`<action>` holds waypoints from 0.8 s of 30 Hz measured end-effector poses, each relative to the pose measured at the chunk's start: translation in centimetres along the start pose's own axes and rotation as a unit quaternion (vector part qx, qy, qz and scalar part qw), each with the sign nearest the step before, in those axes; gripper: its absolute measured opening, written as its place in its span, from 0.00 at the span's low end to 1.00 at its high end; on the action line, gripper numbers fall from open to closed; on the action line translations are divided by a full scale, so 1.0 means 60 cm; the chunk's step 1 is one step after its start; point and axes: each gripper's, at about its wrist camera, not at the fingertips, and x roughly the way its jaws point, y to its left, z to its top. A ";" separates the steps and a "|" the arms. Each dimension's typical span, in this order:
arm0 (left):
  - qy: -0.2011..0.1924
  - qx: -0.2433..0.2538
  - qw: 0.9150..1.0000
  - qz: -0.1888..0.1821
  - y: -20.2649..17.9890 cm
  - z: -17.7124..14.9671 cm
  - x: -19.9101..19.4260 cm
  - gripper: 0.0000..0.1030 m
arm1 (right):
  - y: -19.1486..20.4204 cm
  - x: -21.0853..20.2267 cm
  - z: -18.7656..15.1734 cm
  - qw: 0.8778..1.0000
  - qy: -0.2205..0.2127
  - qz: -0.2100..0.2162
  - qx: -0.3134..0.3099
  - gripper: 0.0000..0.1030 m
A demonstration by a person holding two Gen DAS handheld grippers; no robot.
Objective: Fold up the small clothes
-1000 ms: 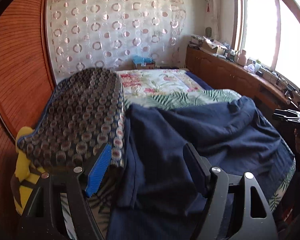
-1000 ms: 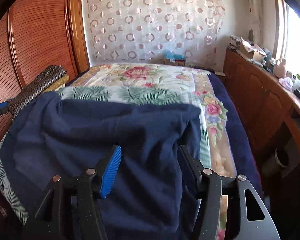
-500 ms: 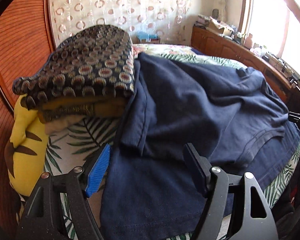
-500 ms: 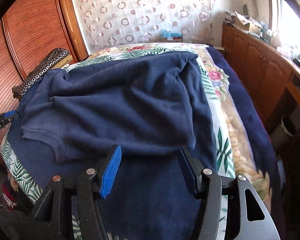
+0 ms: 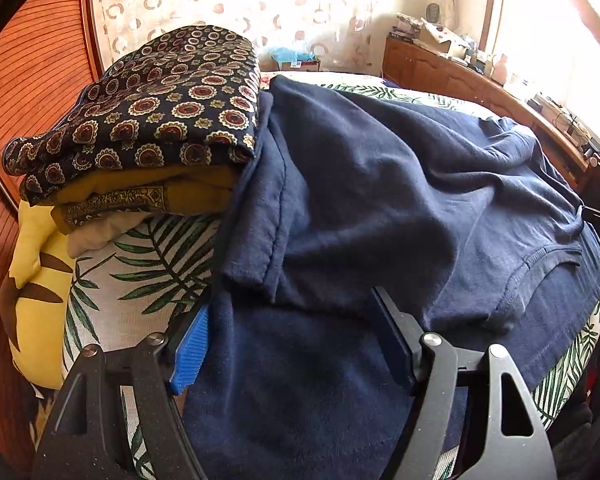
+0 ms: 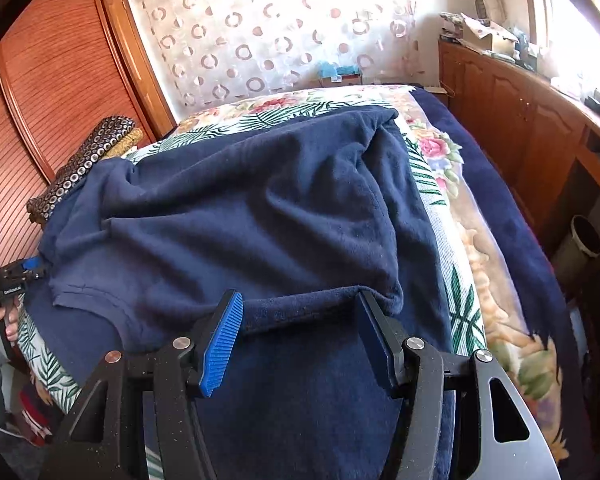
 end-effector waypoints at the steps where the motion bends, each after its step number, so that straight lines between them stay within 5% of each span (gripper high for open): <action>1: -0.001 0.001 1.000 0.000 0.000 -0.001 0.000 0.73 | 0.004 0.006 -0.006 1.000 0.001 -0.001 0.001 0.58; 16: -0.006 -0.003 1.000 -0.003 0.002 -0.001 -0.001 0.74 | 0.044 0.036 -0.041 0.997 -0.029 -0.058 -0.031 0.59; 21: -0.034 -0.056 0.997 -0.043 0.032 0.009 -0.024 0.74 | 0.039 0.028 -0.042 0.998 -0.031 -0.049 -0.023 0.59; 24: -0.038 -0.062 0.997 -0.026 0.042 0.018 -0.031 0.56 | 0.032 0.024 -0.042 0.999 -0.031 -0.038 -0.012 0.59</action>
